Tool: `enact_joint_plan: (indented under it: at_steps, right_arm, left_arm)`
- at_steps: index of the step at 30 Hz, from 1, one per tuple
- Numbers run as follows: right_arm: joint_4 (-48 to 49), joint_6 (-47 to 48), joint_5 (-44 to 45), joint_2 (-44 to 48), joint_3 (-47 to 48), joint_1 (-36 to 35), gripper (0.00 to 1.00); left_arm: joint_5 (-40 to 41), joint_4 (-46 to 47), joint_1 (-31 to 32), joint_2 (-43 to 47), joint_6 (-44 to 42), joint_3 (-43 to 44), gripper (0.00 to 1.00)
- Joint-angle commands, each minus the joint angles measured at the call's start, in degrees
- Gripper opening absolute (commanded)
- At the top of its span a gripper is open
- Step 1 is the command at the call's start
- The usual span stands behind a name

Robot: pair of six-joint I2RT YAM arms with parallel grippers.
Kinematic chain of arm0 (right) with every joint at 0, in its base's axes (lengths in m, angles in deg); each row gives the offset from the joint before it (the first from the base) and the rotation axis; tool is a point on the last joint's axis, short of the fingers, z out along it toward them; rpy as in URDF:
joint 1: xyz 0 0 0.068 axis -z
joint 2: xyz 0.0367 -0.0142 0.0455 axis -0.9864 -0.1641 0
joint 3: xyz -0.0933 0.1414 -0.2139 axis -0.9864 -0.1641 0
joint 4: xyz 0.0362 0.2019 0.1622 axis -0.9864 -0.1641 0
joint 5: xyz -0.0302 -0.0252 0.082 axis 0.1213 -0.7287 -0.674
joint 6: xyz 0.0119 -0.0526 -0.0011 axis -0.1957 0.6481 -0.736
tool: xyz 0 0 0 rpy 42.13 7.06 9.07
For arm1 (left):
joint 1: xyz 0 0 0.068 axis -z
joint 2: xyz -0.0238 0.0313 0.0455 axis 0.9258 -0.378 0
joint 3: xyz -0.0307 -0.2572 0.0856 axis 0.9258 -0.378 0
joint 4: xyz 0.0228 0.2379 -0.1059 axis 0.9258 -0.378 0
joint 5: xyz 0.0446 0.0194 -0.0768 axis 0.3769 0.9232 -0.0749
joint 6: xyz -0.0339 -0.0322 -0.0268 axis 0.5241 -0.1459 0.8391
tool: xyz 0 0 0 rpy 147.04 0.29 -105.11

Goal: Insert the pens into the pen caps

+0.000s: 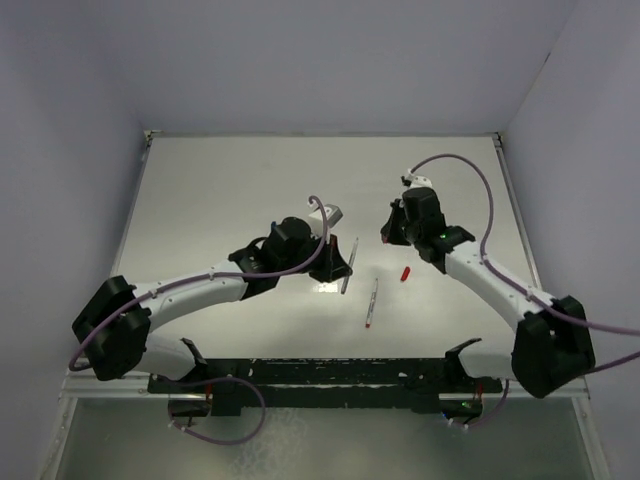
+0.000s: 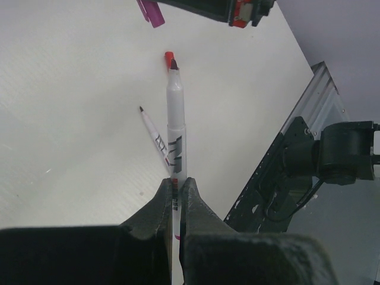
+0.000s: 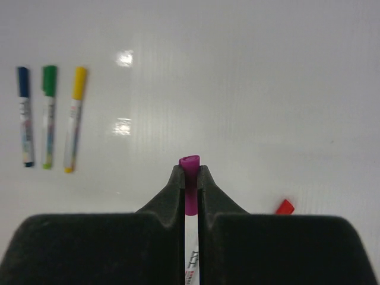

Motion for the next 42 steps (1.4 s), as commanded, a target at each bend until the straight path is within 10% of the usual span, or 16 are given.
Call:
enact_joint_plan:
  at_steps: [1, 17, 42]
  right_arm:
    - [6.3, 2.4, -3.1, 10.4, 1.5, -0.1, 0.00]
    - [21.3, -4.7, -8.9, 30.3, -3.2, -0.1, 0.00]
    - [29.1, -6.1, -11.1, 31.9, -6.1, -0.1, 0.00]
  left_arm:
    - [-3.2, 7.6, -0.3, -1.8, -2.5, 4.9, 0.00]
    - [-6.0, 18.9, -0.1, -2.8, -1.3, 8.6, 0.00]
    - [-6.7, 17.7, 0.3, -4.4, -1.8, 12.1, 0.00]
